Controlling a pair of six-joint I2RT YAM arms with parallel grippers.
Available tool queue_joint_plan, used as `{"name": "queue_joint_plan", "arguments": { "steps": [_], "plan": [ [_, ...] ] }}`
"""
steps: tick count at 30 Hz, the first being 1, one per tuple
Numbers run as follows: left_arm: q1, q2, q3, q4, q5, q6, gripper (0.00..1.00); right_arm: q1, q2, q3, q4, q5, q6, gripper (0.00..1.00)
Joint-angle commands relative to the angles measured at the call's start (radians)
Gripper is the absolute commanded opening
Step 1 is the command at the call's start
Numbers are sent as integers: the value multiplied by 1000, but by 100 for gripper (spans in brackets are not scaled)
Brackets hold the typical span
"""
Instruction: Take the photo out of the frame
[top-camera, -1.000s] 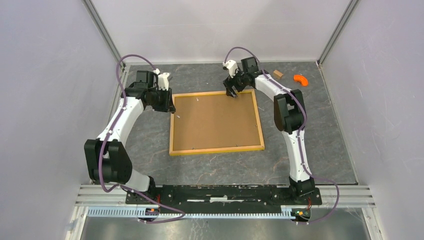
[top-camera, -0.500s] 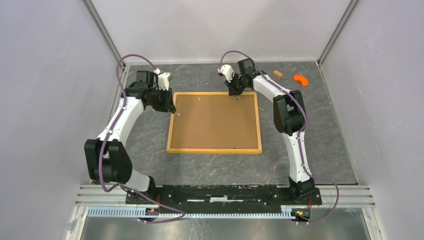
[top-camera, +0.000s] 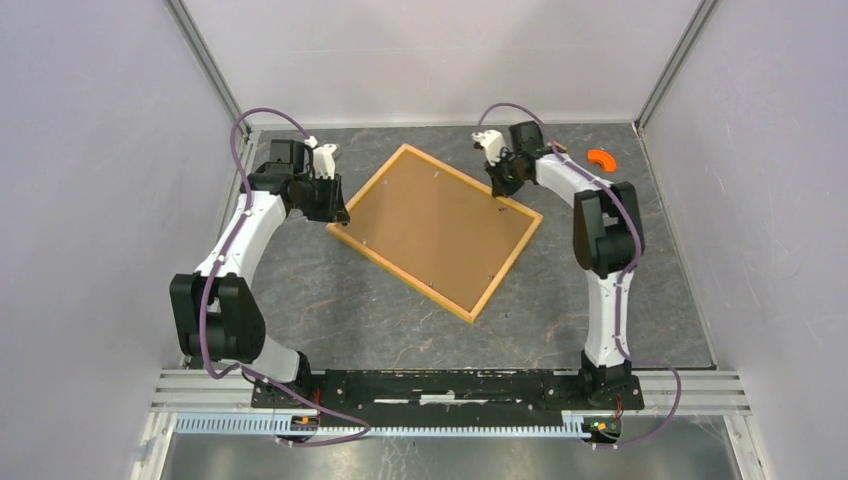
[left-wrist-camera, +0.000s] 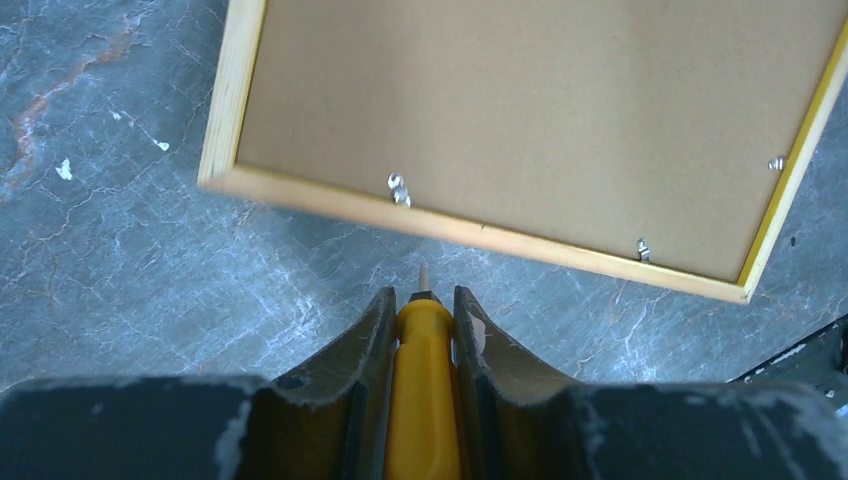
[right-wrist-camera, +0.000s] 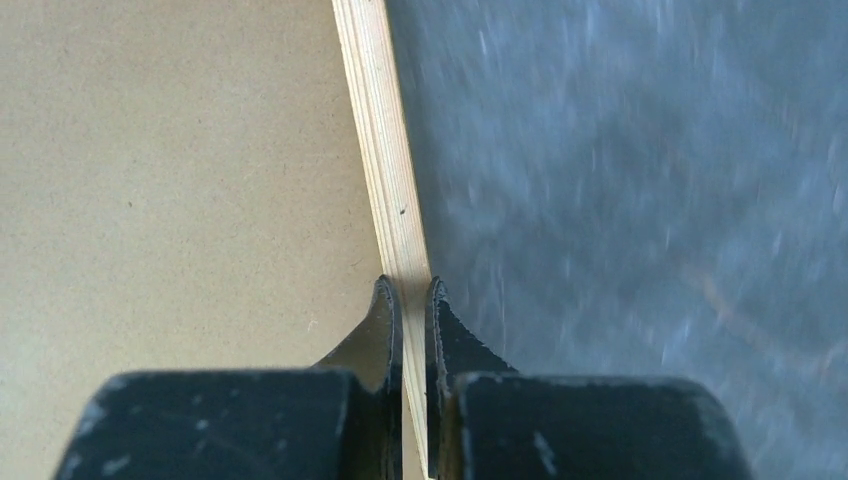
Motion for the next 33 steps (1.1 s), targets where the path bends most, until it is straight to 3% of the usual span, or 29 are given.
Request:
{"name": "queue_joint_plan", "arguments": {
  "steps": [1, 6, 11, 18, 21, 23, 25, 27, 30, 33],
  "plan": [
    [6, -2, 36, 27, 1, 13, 2, -44, -142, -283, -42, 78, 184, 0],
    [6, -6, 14, 74, -39, -10, 2, -46, -323, -571, 85, 113, 411, 0],
    [4, 4, 26, 90, -29, -25, 2, -46, -433, -700, 137, 117, 610, 0],
    [3, 10, 18, 124, -28, -66, 2, -44, -538, -858, 136, 95, 773, 0],
    [2, 17, 20, 126, -4, -102, 2, -44, -565, -898, 171, 11, 745, 2],
    [2, 10, 28, 117, 34, -103, 2, -42, -565, -841, 139, -40, 626, 25],
    [-3, -5, 37, 111, 106, -104, 2, -43, -577, -754, 106, -74, 482, 57],
    [-11, -23, 41, 109, 197, -120, 2, -37, -623, -714, 131, -155, 329, 77],
    [-34, -43, 45, 123, 301, -180, 2, 30, -706, -682, 227, -209, 201, 92],
    [-57, -60, 42, 172, 381, -256, 2, 125, -705, -615, 254, -282, 148, 96]
  ]
}}
